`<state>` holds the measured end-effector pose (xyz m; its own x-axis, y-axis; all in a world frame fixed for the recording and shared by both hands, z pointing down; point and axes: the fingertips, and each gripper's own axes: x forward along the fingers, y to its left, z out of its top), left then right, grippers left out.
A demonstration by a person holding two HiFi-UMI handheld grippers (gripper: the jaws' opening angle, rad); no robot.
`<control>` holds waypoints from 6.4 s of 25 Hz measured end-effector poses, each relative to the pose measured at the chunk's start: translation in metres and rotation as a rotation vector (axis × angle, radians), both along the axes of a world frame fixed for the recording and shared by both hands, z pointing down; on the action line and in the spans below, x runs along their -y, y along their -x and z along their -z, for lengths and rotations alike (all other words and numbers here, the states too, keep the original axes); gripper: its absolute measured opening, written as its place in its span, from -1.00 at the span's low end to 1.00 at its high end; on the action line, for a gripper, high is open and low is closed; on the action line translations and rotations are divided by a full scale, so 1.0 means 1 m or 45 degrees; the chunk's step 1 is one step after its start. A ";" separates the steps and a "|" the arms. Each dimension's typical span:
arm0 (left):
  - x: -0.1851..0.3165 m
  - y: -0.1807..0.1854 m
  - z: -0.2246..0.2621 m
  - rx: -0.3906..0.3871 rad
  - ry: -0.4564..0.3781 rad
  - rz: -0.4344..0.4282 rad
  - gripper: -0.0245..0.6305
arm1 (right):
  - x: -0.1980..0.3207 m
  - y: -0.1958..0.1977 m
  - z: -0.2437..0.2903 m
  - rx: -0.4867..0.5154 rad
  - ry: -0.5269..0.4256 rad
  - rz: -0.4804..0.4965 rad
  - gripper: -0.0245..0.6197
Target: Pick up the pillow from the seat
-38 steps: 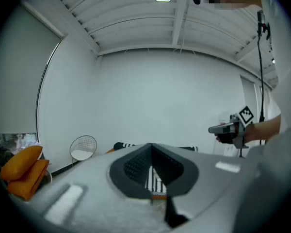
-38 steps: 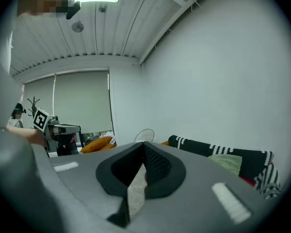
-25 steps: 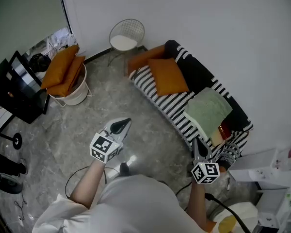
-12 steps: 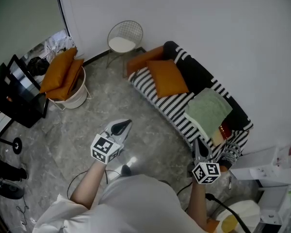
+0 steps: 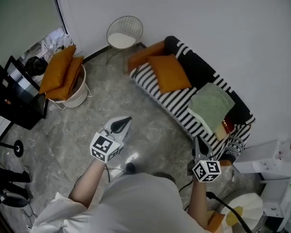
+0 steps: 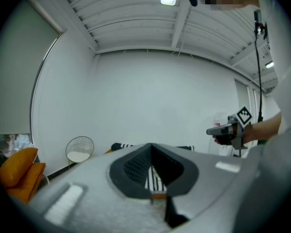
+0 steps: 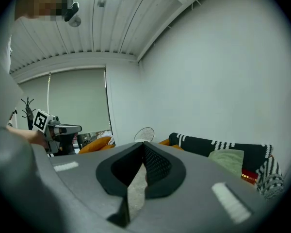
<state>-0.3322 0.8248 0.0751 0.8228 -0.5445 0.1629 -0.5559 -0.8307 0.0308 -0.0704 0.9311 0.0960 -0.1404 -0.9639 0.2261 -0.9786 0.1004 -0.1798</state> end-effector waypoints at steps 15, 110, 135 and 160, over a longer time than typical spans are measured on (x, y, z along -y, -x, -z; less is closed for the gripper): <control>0.026 0.029 -0.009 -0.040 0.028 0.012 -0.93 | 0.021 0.027 -0.005 0.018 0.009 0.000 -0.91; 0.529 -0.150 -0.044 0.107 0.070 -0.238 -0.93 | 0.529 -0.094 -0.053 -0.056 0.170 -0.077 -0.90; 0.589 -0.159 -0.043 0.105 0.038 -0.301 -0.93 | 0.592 -0.092 -0.046 -0.027 0.145 -0.088 -0.90; 0.658 -0.312 -0.089 0.120 0.161 -0.055 -0.93 | 0.707 -0.243 -0.091 -0.028 0.217 0.214 -0.90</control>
